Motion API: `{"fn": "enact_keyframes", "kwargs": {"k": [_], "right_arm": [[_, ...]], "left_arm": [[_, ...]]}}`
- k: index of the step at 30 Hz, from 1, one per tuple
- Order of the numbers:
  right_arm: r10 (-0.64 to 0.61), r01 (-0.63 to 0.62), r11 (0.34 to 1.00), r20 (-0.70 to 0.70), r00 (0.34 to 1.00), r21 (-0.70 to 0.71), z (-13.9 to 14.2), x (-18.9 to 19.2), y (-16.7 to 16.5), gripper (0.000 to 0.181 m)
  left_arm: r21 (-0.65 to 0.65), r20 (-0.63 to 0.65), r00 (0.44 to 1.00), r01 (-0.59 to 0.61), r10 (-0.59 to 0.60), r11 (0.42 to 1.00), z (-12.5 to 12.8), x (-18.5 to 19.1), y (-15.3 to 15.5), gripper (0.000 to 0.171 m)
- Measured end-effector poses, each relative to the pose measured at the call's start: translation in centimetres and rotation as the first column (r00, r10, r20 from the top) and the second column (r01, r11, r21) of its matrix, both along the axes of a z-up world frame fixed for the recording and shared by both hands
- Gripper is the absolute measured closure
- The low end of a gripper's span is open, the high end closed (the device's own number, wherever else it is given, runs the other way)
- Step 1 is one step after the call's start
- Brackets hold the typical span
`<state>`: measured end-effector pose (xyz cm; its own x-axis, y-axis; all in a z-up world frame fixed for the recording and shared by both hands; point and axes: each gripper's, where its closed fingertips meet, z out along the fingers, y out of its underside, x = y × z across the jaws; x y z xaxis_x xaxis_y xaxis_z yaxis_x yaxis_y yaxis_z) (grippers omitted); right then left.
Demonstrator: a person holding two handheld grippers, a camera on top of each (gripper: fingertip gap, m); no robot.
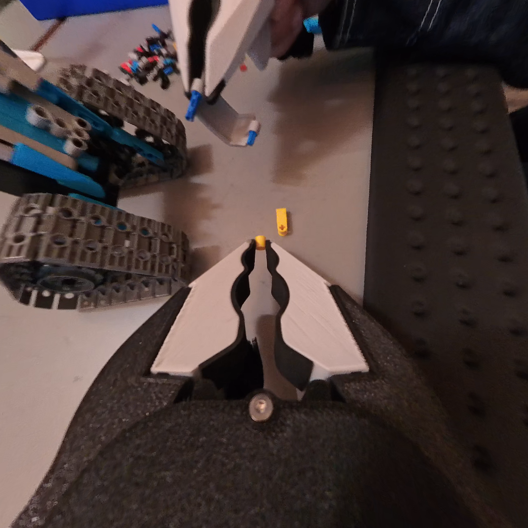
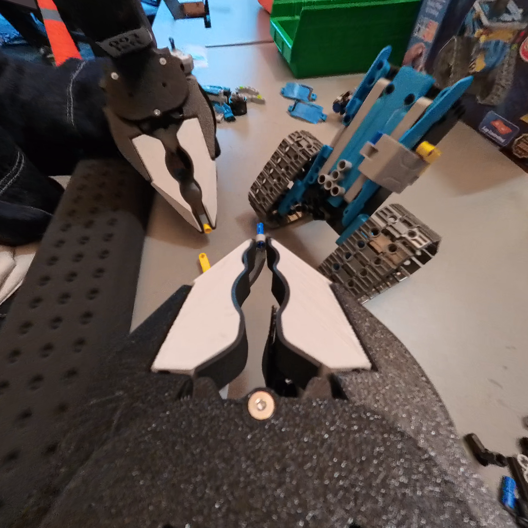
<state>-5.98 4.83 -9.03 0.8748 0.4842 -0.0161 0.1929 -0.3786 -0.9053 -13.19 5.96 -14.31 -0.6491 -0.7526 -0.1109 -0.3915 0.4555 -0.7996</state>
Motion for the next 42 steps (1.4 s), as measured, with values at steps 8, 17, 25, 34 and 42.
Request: {"fn": "enact_keyframes", "kwargs": {"k": [8,17,25,34,42], "right_arm": [[0.076,-0.075,0.996,0.015,0.997,-0.039,-1.3,-2.9,0.5,0.176],[0.161,-0.160,0.987,-0.065,0.985,0.016,0.4,-5.4,0.5,0.176],[0.196,-0.195,0.981,-0.093,0.976,0.025,0.8,-6.4,0.4,0.176],[0.212,-0.211,0.977,-0.091,0.973,0.018,0.7,-6.8,0.2,0.176],[0.248,-0.246,0.969,-0.072,0.966,0.027,0.9,-7.0,-0.4,0.176]], "left_arm": [[0.056,-0.059,0.998,-0.030,0.033,0.998,-1.4,0.3,0.3,0.153],[-0.262,0.166,0.983,-0.031,0.076,0.965,5.6,1.2,-0.2,0.148],[-0.212,0.234,0.972,0.030,0.021,0.977,6.1,0.6,-1.2,0.168],[-0.172,0.234,0.972,0.046,-0.004,0.984,5.7,0.4,-1.4,0.169],[-0.193,0.250,0.968,0.081,-0.031,0.978,6.2,-0.1,-1.7,0.169]]}}
